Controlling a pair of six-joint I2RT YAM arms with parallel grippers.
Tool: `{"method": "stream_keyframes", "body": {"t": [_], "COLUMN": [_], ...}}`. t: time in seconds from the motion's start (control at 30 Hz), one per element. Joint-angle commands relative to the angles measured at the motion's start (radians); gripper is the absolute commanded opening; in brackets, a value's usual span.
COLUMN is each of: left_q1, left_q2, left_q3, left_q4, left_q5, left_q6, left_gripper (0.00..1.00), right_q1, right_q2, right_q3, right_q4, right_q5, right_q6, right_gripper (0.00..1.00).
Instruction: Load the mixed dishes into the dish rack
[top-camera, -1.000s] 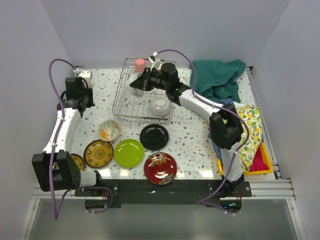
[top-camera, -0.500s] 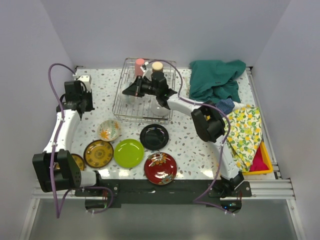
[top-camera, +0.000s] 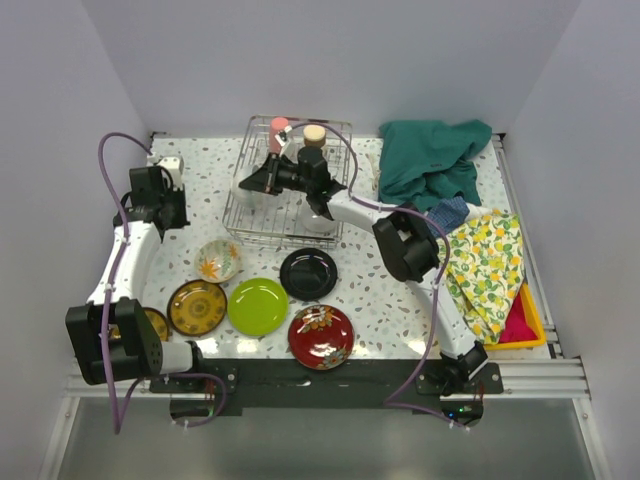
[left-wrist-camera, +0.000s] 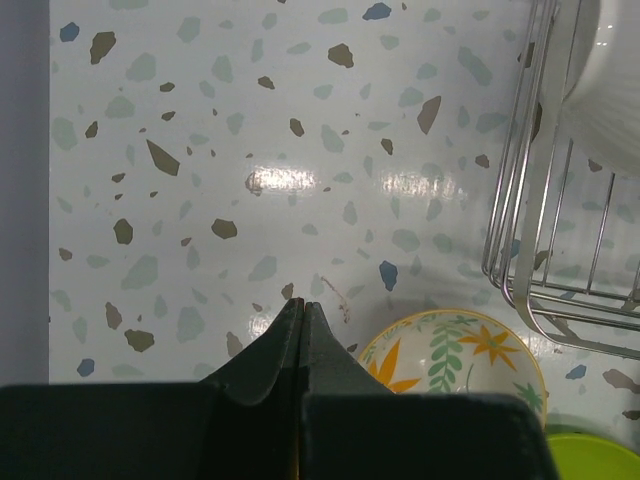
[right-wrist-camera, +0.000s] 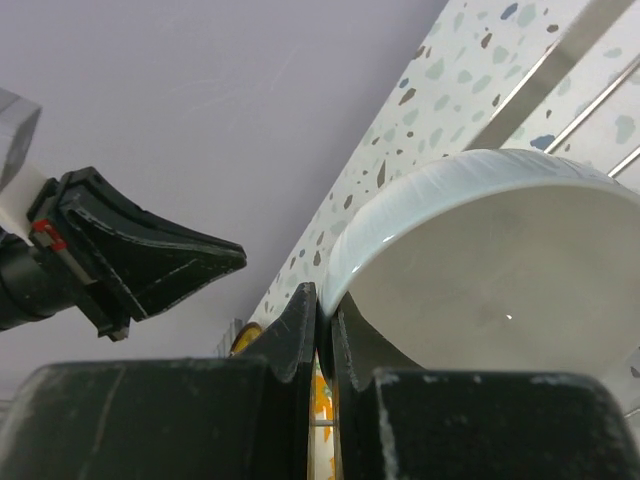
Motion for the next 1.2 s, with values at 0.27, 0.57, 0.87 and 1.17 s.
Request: {"method": "stream_keyframes", "body": {"t": [0.27,0.57,0.87,1.17], "left_q1": [0.013,0.012,0.013,0.012], "left_q2": [0.029,0.049,0.044,0.052], "left_q3": [-0.003,0.009,0.006,0.002], "left_q4": [0.036,0.039,0.061,0.105], "left_q5": [0.049,0.053,0.082,0.133], "left_q6": [-0.018,-0.011,-0.028,-0.077], "left_gripper": [0.0,0.0,0.0,0.0], "right_q1": [0.001,-0.009,-0.051,-0.06], "right_q2": [0.011,0.028,-0.117,-0.306], "right_q3": [-0.044,-0.077,-0.219,-0.261], "right_q4": [0.219,0.233,0.092,-0.351], "right_q5": [-0.039,-0.042,-0.137,-0.075], "right_q6": [0.092,0.102,-0.093,-0.426], "right_gripper": [0.0,0.0,0.2,0.37]}}
